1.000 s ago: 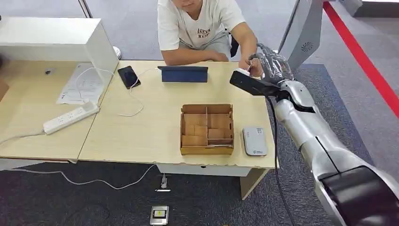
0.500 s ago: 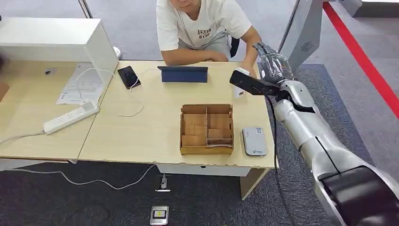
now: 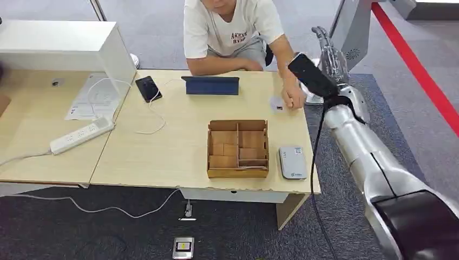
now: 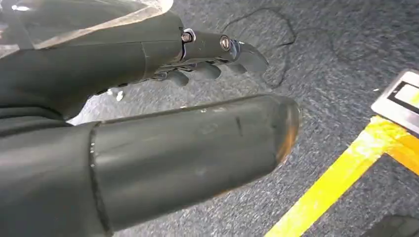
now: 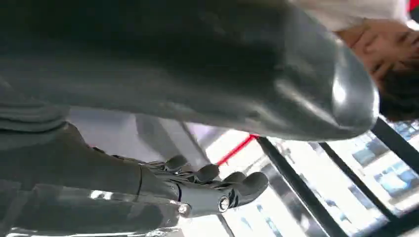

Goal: Pass the card to the sensor for recognition and then transmit it.

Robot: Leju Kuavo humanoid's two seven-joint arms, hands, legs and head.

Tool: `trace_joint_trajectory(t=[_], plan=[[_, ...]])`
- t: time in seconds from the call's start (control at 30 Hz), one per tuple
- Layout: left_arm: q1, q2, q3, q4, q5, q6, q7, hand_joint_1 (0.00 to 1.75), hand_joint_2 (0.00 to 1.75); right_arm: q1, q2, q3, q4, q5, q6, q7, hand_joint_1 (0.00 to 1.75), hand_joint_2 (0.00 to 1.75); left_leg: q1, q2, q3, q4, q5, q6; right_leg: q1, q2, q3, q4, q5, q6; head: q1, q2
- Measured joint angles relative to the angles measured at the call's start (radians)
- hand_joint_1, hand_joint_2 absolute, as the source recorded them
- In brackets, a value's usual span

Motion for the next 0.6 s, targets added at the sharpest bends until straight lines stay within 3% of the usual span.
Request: trace_joint_trajectory(t=[0.07, 0.1, 0.4, 0.43, 0.6], plan=[[0.001, -0.003, 0.002, 0.000, 0.018, -0.002, 0.014, 0.00, 0.00, 0.013, 0.003, -0.075, -0.019, -0.260, 0.185, 0.044, 0.00, 0.00, 0.000, 0.000, 0.000, 0.000, 0.000, 0.000, 0.000, 0.000, 0.000, 0.000, 0.000, 0.000, 0.000, 0.000], [0.002, -0.003, 0.002, 0.000, 0.021, -0.003, 0.017, 0.00, 0.00, 0.023, 0.003, -0.104, -0.029, -0.327, 0.233, 0.051, 0.00, 0.00, 0.000, 0.000, 0.000, 0.000, 0.000, 0.000, 0.000, 0.000, 0.000, 0.000, 0.000, 0.000, 0.000, 0.000], [0.002, -0.006, 0.002, 0.000, 0.022, -0.004, 0.019, 0.00, 0.00, 0.050, 0.005, -0.252, -0.080, -0.360, 0.266, 0.059, 0.00, 0.00, 0.000, 0.000, 0.001, 0.000, 0.000, 0.000, 0.000, 0.000, 0.000, 0.000, 0.000, 0.000, 0.000, 0.000], [0.002, -0.006, 0.002, 0.000, 0.022, -0.004, 0.019, 0.00, 0.00, 0.052, 0.005, -0.262, -0.083, -0.360, 0.267, 0.059, 0.00, 1.75, 0.000, 0.000, 0.001, 0.000, 0.000, 0.000, 0.000, 0.000, 0.000, 0.000, 0.000, 0.000, 0.000, 0.000], [0.002, -0.007, 0.003, 0.000, 0.026, -0.004, 0.019, 0.00, 0.00, 0.058, 0.009, -0.309, -0.095, -0.404, 0.300, 0.077, 0.00, 1.75, 0.000, 0.000, 0.001, 0.000, 0.000, 0.000, 0.000, 0.000, 0.000, 0.000, 0.000, 0.000, 0.000, 0.000]])
